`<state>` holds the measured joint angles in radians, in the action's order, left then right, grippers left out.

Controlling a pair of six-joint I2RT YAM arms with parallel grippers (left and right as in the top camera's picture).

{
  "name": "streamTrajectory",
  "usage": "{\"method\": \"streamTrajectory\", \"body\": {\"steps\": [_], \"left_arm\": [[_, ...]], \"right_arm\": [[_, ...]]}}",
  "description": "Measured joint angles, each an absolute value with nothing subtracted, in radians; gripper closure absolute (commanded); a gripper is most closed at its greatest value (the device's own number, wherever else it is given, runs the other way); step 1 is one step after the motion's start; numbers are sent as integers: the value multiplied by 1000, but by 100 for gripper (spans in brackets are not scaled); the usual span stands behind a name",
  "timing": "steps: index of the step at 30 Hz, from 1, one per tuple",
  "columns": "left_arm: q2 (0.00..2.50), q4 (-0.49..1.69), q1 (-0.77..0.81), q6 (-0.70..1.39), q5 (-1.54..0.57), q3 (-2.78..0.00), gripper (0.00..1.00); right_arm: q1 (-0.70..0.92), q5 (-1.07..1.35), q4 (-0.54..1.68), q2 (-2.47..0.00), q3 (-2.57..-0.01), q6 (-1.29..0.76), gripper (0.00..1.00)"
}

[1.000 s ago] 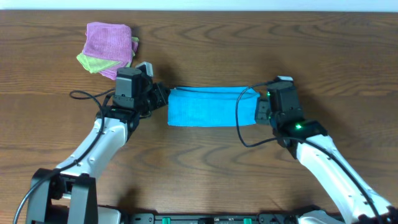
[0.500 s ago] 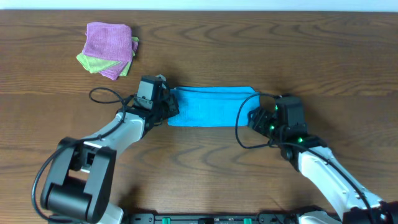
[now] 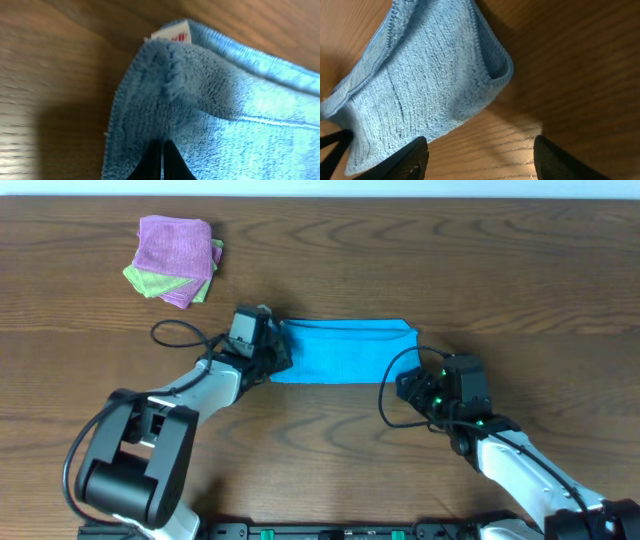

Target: Fold the cloth

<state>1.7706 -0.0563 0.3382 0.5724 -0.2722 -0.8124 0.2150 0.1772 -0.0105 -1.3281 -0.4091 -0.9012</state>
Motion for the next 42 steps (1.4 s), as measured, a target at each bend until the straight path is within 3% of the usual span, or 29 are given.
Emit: {"method": "streamTrajectory", "body": {"steps": [14,24,26,28,31,33,42], "left_arm": [[1783,-60,344,572,-269,-814,95],[1783,-55,344,572,-269,-815,94],[1783,-49,344,572,-269,-818,94],[1784,-44,344,572,-269,-819,94],[1784,-40,344,572,-269,-820,94],[1784,-37,344,572,-269,-822,94],[1784,-30,344,572,-270,-825,95]], "right_arm": [[215,131,-215,-1451,-407,-929,31],[215,121,-403,-1563,-416,-935,39],[215,115,-441,-1588,-419,-935,44],[215,108,-487,-1620,-422,-933,58],[215,96,-545,-1673,-424,-935,87],[215,94,-586,-1701,-420,-921,99],[215,128,-694,-1674,-407,-789,99]]}}
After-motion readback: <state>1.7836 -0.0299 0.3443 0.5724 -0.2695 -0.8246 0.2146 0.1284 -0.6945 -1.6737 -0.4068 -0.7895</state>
